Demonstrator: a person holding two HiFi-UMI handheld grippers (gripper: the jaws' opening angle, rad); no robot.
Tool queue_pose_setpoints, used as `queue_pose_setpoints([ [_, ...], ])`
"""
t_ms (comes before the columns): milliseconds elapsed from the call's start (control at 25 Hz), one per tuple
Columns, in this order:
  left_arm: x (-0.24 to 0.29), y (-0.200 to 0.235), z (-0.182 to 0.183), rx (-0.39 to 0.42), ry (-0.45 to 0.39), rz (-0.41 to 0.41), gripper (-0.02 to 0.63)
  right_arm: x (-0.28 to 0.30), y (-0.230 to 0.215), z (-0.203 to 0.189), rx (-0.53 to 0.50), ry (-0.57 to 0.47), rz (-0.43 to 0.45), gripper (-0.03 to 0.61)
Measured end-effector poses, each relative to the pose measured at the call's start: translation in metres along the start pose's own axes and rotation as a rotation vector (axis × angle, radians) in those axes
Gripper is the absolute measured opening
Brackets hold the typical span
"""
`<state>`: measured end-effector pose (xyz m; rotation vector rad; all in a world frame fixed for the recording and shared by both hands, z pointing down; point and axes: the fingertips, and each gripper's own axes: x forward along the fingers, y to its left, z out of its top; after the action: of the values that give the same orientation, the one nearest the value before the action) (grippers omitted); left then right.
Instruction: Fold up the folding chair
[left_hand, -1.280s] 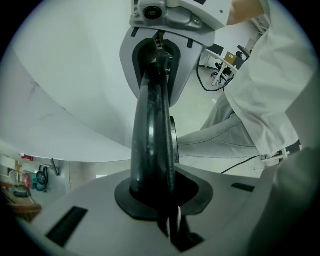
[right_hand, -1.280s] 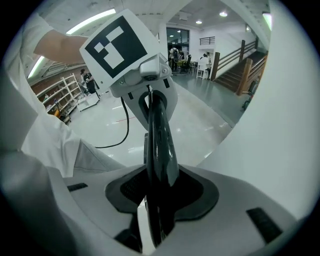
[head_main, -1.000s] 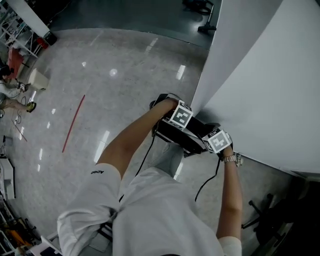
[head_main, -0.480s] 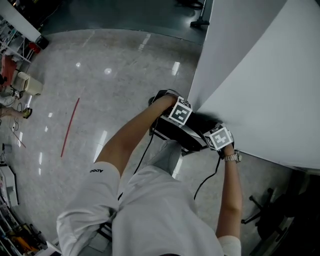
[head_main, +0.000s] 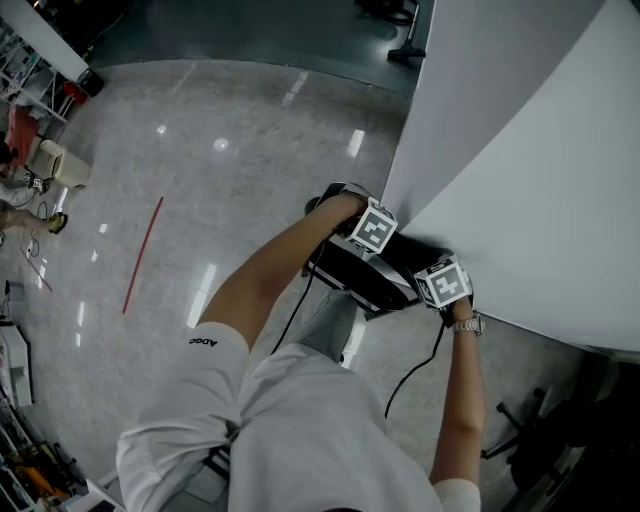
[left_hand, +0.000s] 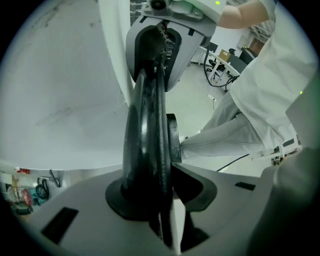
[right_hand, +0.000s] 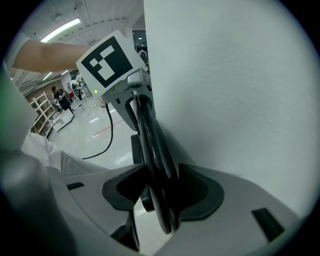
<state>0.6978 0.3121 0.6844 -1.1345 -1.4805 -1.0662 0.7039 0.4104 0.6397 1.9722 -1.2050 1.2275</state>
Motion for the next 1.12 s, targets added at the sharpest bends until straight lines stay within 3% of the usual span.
queue_pose_setpoints([
  [120, -0.005, 0.003, -0.003, -0.001, 0.022, 0.024, 0.178, -0.002, 0.000, -0.002, 0.006, 0.008, 0.005, 0.175],
  [240, -0.039, 0.005, 0.000, -0.031, -0.012, 0.064, 0.207, -0.007, -0.003, -0.001, 0.016, -0.006, 0.021, 0.175],
  [320, -0.043, -0.001, 0.000, -0.059, -0.031, 0.086, 0.272, -0.020, -0.007, -0.001, 0.026, -0.030, 0.009, 0.176],
  [400, -0.039, -0.003, 0.000, -0.078, -0.049, 0.169, 0.295, -0.040, -0.009, 0.001, 0.044, -0.068, -0.012, 0.179],
  [480, -0.046, 0.007, 0.000, -0.105, -0.082, 0.310, 0.295, -0.059, -0.005, 0.004, 0.061, -0.098, -0.016, 0.179],
  [600, -0.070, 0.023, -0.003, -0.216, -0.148, 0.421, 0.295, -0.078, -0.003, 0.004, 0.080, -0.129, -0.041, 0.179],
  [840, -0.122, -0.008, -0.009, -0.462, -0.391, 0.474, 0.293, -0.091, 0.030, 0.002, 0.131, -0.213, -0.006, 0.178],
  [920, -0.126, -0.030, -0.018, -0.547, -0.459, 0.495, 0.270, -0.090, 0.048, 0.006, 0.133, -0.235, 0.021, 0.178],
  [1040, -0.132, -0.066, -0.037, -0.660, -0.517, 0.569, 0.156, -0.084, 0.078, 0.016, 0.133, -0.267, 0.079, 0.175],
  [1120, -0.137, -0.090, -0.047, -0.735, -0.557, 0.626, 0.069, -0.080, 0.098, 0.022, 0.126, -0.284, 0.104, 0.122],
])
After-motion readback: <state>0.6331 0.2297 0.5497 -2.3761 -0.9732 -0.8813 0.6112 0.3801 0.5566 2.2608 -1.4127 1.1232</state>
